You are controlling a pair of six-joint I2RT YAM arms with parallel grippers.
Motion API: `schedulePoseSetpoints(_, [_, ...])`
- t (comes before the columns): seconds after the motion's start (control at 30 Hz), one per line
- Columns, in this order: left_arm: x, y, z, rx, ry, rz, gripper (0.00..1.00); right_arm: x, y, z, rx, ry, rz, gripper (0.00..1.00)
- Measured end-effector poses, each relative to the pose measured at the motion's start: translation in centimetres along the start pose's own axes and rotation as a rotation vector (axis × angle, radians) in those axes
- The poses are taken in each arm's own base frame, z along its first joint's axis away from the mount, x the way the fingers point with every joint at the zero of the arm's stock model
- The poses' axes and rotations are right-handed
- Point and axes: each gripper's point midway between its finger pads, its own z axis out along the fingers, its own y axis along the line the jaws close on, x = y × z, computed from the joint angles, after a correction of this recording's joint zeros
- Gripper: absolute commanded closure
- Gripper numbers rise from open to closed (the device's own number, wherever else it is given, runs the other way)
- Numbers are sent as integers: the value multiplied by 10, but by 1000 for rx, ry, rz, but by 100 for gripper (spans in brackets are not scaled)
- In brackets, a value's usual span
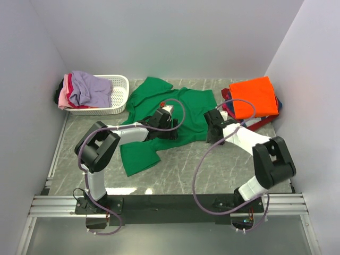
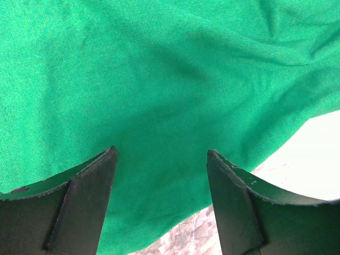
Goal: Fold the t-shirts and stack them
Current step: Flatten the tshirt out
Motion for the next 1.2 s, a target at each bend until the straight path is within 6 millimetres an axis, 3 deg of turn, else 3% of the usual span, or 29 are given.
schedulePoseSetpoints(0.1, [0, 0, 0, -1, 0, 2, 25, 5, 5, 16, 14, 37, -13, 54])
schedulePoseSetpoints(0.2, [0, 2, 0, -10, -1, 8, 25, -3, 11, 27, 34, 48, -23, 53])
schedulePoseSetpoints(0.37, [-1, 6, 0, -26, -5, 18, 25, -48, 31, 34, 39, -25, -11, 50])
schedulePoseSetpoints(0.53, [0, 10, -2, -47, -4, 19, 25, -108, 46, 30, 38, -121, 13, 49])
schedulePoseSetpoints(0.63, [1, 11, -3, -53, -2, 22, 25, -142, 45, 33, 71, -181, 32, 49])
schedulePoseSetpoints(0.7, [1, 12, -4, -58, 1, 24, 25, -151, 41, 33, 91, -199, 36, 49])
schedulePoseSetpoints(0.87, [2, 13, -4, -63, 3, 27, 25, -142, 29, 26, 101, -192, 34, 49])
schedulePoseSetpoints(1.1, [2, 13, -4, -63, 4, 27, 25, -82, 2, -2, 48, -137, 41, 50])
schedulePoseSetpoints(1.2, [2, 13, -4, -63, 4, 27, 25, -65, -1, -3, 26, -112, 39, 52])
